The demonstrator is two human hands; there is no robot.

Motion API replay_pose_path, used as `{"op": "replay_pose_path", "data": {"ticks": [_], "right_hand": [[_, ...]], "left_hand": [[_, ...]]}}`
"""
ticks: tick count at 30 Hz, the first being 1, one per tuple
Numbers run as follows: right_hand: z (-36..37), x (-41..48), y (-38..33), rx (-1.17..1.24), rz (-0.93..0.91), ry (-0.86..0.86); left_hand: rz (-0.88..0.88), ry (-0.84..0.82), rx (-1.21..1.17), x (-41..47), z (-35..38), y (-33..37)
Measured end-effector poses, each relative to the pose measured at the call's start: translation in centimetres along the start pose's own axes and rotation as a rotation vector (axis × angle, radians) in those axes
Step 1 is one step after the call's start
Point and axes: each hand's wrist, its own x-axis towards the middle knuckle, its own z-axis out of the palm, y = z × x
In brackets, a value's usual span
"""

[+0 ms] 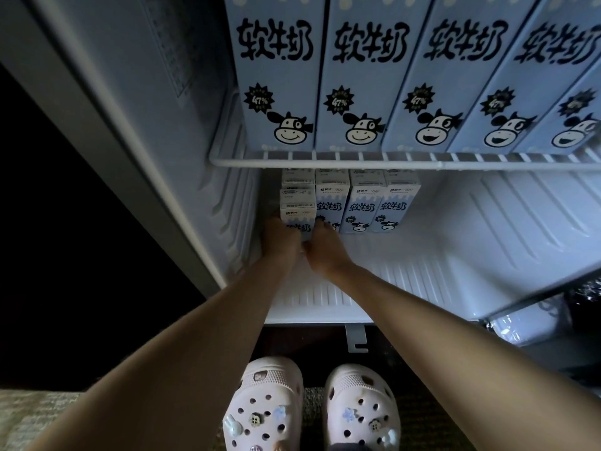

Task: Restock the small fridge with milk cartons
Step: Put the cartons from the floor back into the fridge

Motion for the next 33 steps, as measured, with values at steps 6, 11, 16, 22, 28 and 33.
{"op": "replay_pose_path", "data": {"ticks": [6, 11, 16, 22, 28, 33], "right_hand": [[-0.2, -0.2, -0.4, 0.033, 0.011, -0.020], [-1.8, -1.9, -0.6, 0.004, 0.041, -0.081], [-4.9, -6.4, -1.4, -0.092, 0.017, -0.021], [-9.2, -16.0, -4.6, -0.062, -0.052, 0.138], [-15.6, -27.9, -6.3, -0.065, -0.105, 0.340], [-19.1, -39.1, -4.9, -0.082, -0.123, 0.453]], "left_hand": [[-0.011, -0.008, 0.039, 0.0, -0.2, 0.2], [-0.016, -0.076, 0.071, -1.7, -1.2, 0.8], [-0.018, -0.107, 0.334, -5.3, -2.9, 2.4], [0.085, -0.121, 0.509, -14.0, -6.4, 5.9], [0.300, -0.162, 0.568, -25.7, -8.9, 9.8], [0.502, -0.292, 0.669, -36.1, -9.7, 10.0]]}}
